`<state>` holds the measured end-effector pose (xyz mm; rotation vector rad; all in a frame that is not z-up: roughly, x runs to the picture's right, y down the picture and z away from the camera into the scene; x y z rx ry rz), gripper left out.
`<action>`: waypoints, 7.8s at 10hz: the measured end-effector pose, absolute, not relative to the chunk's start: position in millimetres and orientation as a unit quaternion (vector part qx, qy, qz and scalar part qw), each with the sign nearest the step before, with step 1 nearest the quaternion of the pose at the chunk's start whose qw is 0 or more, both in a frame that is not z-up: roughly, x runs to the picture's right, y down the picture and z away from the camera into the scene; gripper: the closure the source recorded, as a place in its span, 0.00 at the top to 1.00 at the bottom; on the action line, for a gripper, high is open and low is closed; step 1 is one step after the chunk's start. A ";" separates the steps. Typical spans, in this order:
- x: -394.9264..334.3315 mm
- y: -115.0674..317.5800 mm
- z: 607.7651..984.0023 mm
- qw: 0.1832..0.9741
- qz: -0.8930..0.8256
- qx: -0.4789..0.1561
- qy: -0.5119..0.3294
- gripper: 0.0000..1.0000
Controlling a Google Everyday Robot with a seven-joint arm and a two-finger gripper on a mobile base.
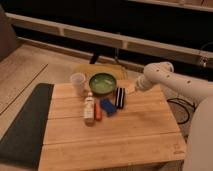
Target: Place the eraser on the white sponge
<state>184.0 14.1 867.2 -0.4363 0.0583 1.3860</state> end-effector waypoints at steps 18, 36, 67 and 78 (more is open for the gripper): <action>88.5 55.2 957.0 0.778 0.538 -0.315 0.074 0.65; 150.9 32.3 946.4 0.775 0.556 -0.264 0.145 0.00; 13.0 111.8 889.6 0.808 0.452 -0.356 0.126 0.08; 19.7 100.4 889.9 0.819 0.444 -0.334 0.144 0.80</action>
